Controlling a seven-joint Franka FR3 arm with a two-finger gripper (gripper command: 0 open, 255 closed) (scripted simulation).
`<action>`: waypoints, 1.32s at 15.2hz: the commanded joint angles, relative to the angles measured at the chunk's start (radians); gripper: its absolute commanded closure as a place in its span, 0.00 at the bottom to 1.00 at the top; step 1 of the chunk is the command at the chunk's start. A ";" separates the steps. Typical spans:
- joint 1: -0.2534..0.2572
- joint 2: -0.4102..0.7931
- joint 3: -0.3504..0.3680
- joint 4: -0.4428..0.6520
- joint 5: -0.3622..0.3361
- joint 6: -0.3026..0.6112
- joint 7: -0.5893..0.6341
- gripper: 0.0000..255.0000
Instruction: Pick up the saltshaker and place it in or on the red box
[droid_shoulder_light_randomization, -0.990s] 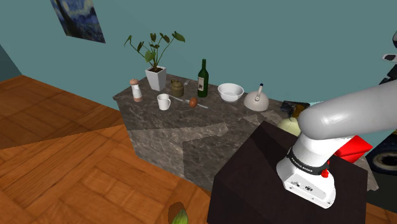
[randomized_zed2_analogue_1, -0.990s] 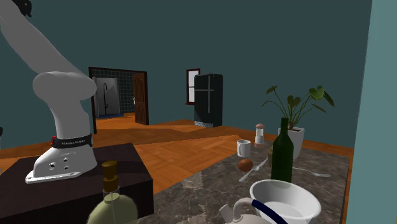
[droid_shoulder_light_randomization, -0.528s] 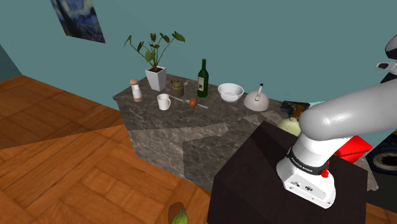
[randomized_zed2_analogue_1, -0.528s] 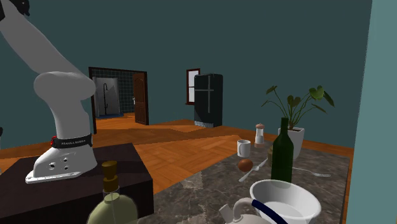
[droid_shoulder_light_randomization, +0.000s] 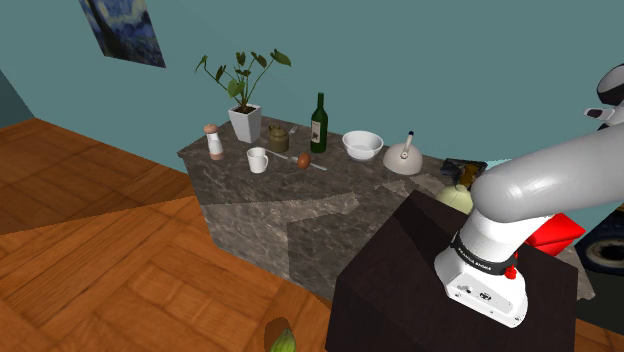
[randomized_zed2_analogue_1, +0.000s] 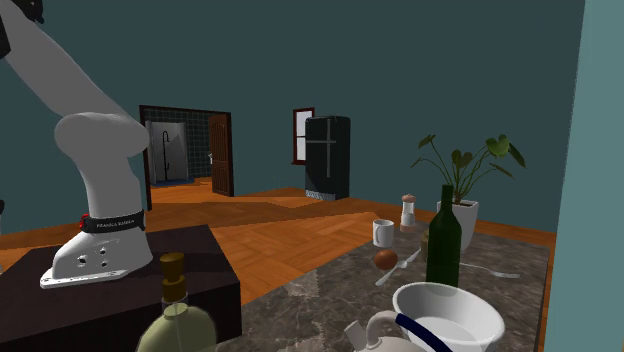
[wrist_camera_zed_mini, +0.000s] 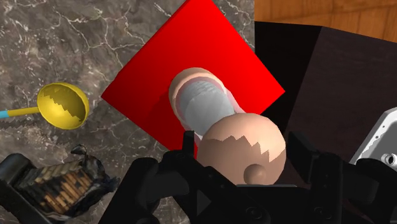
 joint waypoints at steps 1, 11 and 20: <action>0.001 0.000 -0.001 0.000 0.000 0.001 0.000 1.00; -0.010 -0.001 0.027 0.021 0.014 -0.030 -0.006 0.00; -0.030 -0.003 0.094 0.086 0.053 -0.114 -0.021 0.00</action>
